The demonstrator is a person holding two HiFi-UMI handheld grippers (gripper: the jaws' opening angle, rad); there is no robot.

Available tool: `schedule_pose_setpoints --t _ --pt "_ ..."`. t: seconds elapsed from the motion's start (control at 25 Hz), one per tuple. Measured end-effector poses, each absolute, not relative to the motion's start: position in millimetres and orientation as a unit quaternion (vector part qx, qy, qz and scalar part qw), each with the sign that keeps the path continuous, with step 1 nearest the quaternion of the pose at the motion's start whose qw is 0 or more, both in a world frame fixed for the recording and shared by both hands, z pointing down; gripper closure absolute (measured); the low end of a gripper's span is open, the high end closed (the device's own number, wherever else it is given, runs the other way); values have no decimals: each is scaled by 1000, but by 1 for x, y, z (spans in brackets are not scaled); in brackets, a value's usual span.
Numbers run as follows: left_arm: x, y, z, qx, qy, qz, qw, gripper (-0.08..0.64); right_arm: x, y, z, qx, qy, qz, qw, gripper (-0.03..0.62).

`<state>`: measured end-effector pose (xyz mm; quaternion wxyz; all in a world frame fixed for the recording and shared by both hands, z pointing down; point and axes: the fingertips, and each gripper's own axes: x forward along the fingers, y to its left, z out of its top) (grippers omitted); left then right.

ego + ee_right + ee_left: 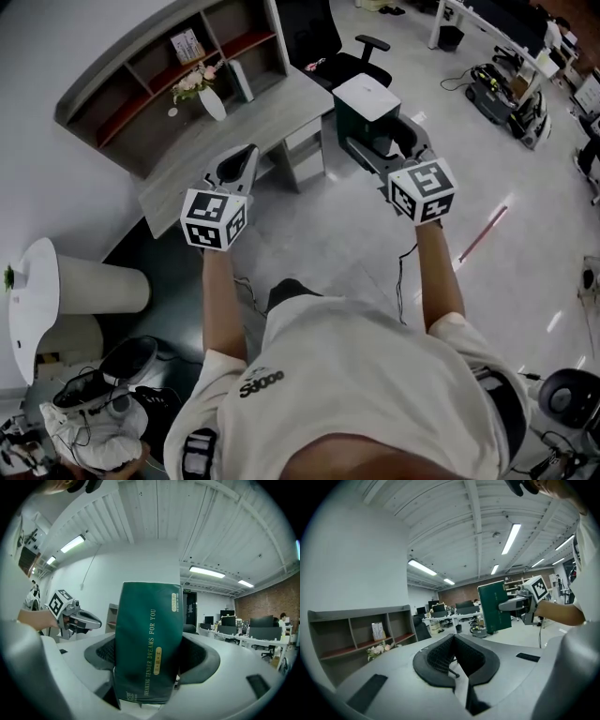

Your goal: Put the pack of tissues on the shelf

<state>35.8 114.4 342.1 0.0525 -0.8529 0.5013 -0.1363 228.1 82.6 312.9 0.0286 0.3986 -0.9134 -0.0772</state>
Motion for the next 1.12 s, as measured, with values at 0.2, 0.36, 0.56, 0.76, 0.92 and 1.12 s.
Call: schedule_pose_setpoints --t 0.2,0.36,0.56,0.76,0.92,1.12 --pt "40 91 349 -850 504 -143 49 541 235 56 323 395 -916 -60 19 239" --pt "30 62 358 -850 504 -147 43 541 225 27 333 395 -917 -41 19 239" --pt "0 -4 363 -855 499 -136 42 541 204 -25 335 408 -911 -51 27 239" --pt "-36 -75 354 -861 490 -126 49 541 172 -93 329 425 -903 -48 34 239" --pt "-68 -133 344 -866 483 -123 46 541 146 -145 312 438 -896 -57 37 239" --pt "-107 -191 335 -869 478 -118 51 541 110 -200 303 448 -891 -64 36 239"
